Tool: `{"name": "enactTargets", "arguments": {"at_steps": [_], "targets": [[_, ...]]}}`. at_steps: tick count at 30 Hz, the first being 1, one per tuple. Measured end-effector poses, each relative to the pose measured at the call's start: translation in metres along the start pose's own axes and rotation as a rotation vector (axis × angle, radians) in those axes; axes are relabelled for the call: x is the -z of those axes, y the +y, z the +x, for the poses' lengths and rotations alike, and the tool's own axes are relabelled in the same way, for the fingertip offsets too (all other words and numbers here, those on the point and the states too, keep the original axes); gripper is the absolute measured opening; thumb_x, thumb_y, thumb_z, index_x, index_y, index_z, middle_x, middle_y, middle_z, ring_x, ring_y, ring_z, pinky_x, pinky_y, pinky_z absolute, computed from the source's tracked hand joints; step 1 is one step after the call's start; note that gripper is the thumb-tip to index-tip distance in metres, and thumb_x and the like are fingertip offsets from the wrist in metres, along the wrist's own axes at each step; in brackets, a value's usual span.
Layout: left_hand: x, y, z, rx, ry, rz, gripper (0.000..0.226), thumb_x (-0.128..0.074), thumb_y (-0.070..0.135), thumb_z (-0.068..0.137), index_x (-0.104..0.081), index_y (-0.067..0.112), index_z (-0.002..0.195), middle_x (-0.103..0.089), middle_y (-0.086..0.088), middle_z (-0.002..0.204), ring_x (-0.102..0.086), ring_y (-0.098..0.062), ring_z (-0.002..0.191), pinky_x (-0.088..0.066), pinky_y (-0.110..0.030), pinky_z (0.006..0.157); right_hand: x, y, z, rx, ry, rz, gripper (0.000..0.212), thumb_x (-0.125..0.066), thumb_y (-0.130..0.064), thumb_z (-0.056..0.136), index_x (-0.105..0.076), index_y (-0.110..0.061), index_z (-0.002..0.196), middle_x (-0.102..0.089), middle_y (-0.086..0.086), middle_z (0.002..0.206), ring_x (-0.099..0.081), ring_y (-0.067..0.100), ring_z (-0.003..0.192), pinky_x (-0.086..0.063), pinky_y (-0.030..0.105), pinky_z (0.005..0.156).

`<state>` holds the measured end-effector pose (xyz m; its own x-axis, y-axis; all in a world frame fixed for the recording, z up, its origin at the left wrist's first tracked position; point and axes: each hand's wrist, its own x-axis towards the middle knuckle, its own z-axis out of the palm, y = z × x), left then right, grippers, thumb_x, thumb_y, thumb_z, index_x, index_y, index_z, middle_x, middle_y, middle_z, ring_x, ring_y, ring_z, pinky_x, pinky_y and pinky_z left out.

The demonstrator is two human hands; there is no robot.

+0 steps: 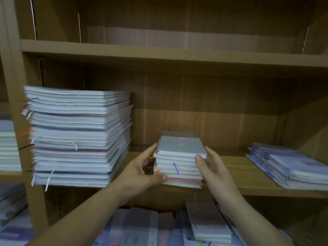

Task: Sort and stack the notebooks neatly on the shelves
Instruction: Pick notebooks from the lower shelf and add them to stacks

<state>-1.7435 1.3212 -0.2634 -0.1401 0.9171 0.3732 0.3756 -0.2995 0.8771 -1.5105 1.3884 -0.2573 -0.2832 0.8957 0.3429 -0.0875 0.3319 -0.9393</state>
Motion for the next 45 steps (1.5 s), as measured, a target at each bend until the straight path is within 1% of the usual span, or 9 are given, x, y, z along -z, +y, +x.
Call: {"name": "enactTargets", "arguments": {"at_steps": [5,9,13,16,20,26,33,41,45], "targets": [[0.003,0.0,-0.001,0.038,-0.011,-0.011,0.106,-0.084,0.007,0.081,-0.022,0.041,0.159,-0.069,0.009,0.132,-0.062,-0.006,0.125,-0.046,-0.033,0.112,-0.006,0.004,-0.004,0.039,-0.028,-0.01,0.059,-0.067,-0.048,0.087,-0.043,-0.054,0.141,-0.065,-0.007,0.134,-0.064,0.006,0.119,-0.053,0.035,0.102],[0.008,0.002,0.002,0.055,-0.06,0.0,0.105,-0.081,0.01,0.083,-0.017,0.04,0.161,-0.064,0.01,0.139,-0.055,-0.005,0.132,-0.041,-0.033,0.116,0.0,0.0,-0.001,0.01,-0.03,0.009,0.054,-0.067,-0.048,0.089,-0.05,-0.05,0.14,-0.07,-0.008,0.123,-0.07,0.003,0.104,-0.055,0.022,0.082],[0.014,-0.003,-0.002,0.169,-0.026,-0.067,0.097,-0.063,-0.018,0.082,-0.029,0.029,0.159,-0.067,0.008,0.134,-0.059,-0.007,0.128,-0.049,-0.026,0.102,0.0,-0.002,-0.001,-0.02,-0.024,0.014,0.051,-0.069,-0.053,0.085,-0.054,-0.052,0.134,-0.072,-0.006,0.118,-0.072,0.005,0.098,-0.054,0.019,0.075],[0.012,0.011,0.002,0.194,-0.095,-0.008,0.099,-0.053,-0.021,0.08,-0.031,0.044,0.152,-0.067,0.02,0.126,-0.055,0.009,0.122,-0.043,-0.02,0.1,0.003,-0.004,0.003,-0.023,0.005,0.019,0.054,-0.075,-0.047,0.083,-0.054,-0.049,0.132,-0.072,-0.001,0.113,-0.074,0.008,0.093,-0.055,0.015,0.068],[0.009,0.012,0.001,0.188,-0.15,-0.004,0.099,-0.044,-0.026,0.085,-0.023,0.046,0.151,-0.06,0.015,0.139,-0.057,0.014,0.115,-0.047,-0.005,0.08,0.012,0.002,0.012,-0.053,0.088,0.106,0.063,-0.079,-0.042,0.081,-0.052,-0.045,0.138,-0.069,-0.001,0.125,-0.072,0.016,0.105,-0.058,0.037,0.092],[0.013,-0.006,0.002,0.141,-0.036,-0.032,0.087,-0.061,-0.012,0.091,-0.019,0.019,0.161,-0.043,0.004,0.156,-0.043,-0.003,0.138,-0.042,-0.007,0.097,0.013,0.008,0.016,-0.068,0.124,0.152,0.056,-0.07,-0.033,0.093,-0.047,-0.046,0.143,-0.067,-0.009,0.125,-0.07,0.013,0.107,-0.056,0.031,0.082],[0.005,-0.007,-0.003,0.027,-0.093,0.02,0.071,-0.08,-0.002,0.083,-0.054,0.031,0.14,-0.066,0.018,0.131,-0.057,0.006,0.124,-0.046,-0.015,0.104,0.009,0.003,0.016,-0.09,0.15,0.147,0.04,-0.068,-0.046,0.091,-0.058,-0.042,0.13,-0.07,-0.006,0.12,-0.071,0.011,0.104,-0.056,0.032,0.081],[-0.007,0.009,0.0,0.047,-0.079,0.01,0.107,-0.093,0.03,0.068,-0.035,0.023,0.158,-0.062,0.006,0.141,-0.055,0.004,0.129,-0.045,-0.037,0.115,0.012,-0.02,0.033,-0.144,0.17,-0.018,0.041,-0.078,-0.045,0.084,-0.064,-0.024,0.117,-0.072,0.001,0.105,-0.072,0.023,0.09,-0.061,0.038,0.065],[-0.017,0.011,0.002,-0.021,-0.07,0.049,0.097,-0.085,-0.001,0.076,-0.036,0.036,0.151,-0.07,0.016,0.127,-0.06,0.001,0.124,-0.049,-0.025,0.106,0.007,-0.019,0.027,-0.063,0.181,-0.124,0.049,-0.072,-0.043,0.091,-0.054,-0.031,0.135,-0.067,-0.009,0.113,-0.067,0.008,0.094,-0.054,0.025,0.072]]}}
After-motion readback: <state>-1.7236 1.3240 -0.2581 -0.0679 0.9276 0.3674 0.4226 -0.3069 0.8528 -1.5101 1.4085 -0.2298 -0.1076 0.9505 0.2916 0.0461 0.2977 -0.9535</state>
